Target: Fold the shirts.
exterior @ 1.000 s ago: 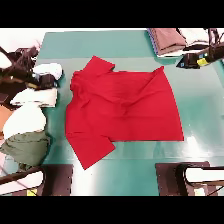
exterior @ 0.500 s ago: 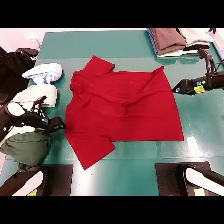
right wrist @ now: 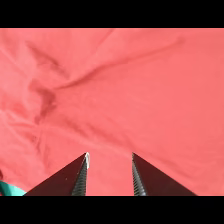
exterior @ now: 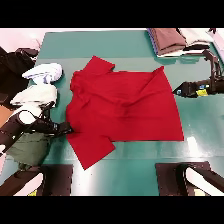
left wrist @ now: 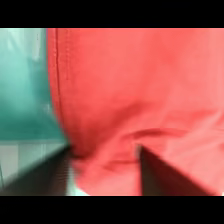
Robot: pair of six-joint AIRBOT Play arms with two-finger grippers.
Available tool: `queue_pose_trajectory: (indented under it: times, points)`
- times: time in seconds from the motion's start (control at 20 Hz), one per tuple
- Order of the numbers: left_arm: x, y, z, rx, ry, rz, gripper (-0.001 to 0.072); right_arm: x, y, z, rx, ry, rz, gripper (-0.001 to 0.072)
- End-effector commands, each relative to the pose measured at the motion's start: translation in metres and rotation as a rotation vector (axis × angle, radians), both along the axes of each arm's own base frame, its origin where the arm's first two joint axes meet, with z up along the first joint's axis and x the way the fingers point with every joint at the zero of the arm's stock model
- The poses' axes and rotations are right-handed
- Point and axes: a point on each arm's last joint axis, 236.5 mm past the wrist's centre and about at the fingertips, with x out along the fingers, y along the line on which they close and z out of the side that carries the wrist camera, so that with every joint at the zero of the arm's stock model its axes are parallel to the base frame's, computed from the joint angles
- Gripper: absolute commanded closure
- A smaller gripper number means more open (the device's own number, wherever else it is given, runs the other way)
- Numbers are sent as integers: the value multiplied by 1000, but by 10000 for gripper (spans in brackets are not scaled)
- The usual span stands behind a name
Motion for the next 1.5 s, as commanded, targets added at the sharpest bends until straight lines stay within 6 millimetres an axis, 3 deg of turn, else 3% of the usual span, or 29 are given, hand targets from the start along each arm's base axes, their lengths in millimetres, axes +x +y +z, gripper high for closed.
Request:
queue_pose_trajectory:
  times: [0.0,0.15,0.25,0.3,0.35,0.4,0.5,0.6,0.9,1.0,1.1,1.2,1.3,1.4,1.45]
  points:
    - [2,-5,5,-14,-4,11,673,-9,-12,5,-4,3,-27,390]
    - [24,-7,38,-22,-105,-19,682,-29,-44,-18,6,95,-120,389]
    - [39,-9,68,-29,-189,-26,682,-60,-80,-59,-42,211,-220,388]
    - [45,-10,78,-31,-219,-29,682,-83,-97,-82,-66,296,-267,329]
    - [49,-11,86,-33,-237,-32,682,-107,-109,-103,-70,385,-306,204]
    - [53,-12,92,-37,-254,-34,682,-129,-115,-123,-43,468,-349,200]
    - [56,-12,95,-39,-266,-34,682,-154,-114,-152,54,573,-425,253]
    - [58,-12,95,-38,-276,-29,682,-166,-101,-172,110,630,-418,287]
    - [62,-11,97,-39,-292,-19,682,-159,-47,-199,123,697,-243,288]
    - [60,-12,96,-41,-284,-23,682,-158,-33,-202,91,700,-168,442]
    - [61,-12,100,-39,-299,-38,683,-154,-24,-195,54,658,-113,669]
    - [72,-13,129,-40,-386,-44,684,-133,-23,-168,3,538,-70,698]
    - [86,-14,195,-45,-545,-57,683,-96,-28,-110,-63,331,-49,698]
    - [95,-15,291,-52,-776,-60,683,-54,-31,-20,-109,49,-58,699]
    - [91,-14,349,-52,-916,-59,683,-37,-32,37,-128,-116,-69,699]
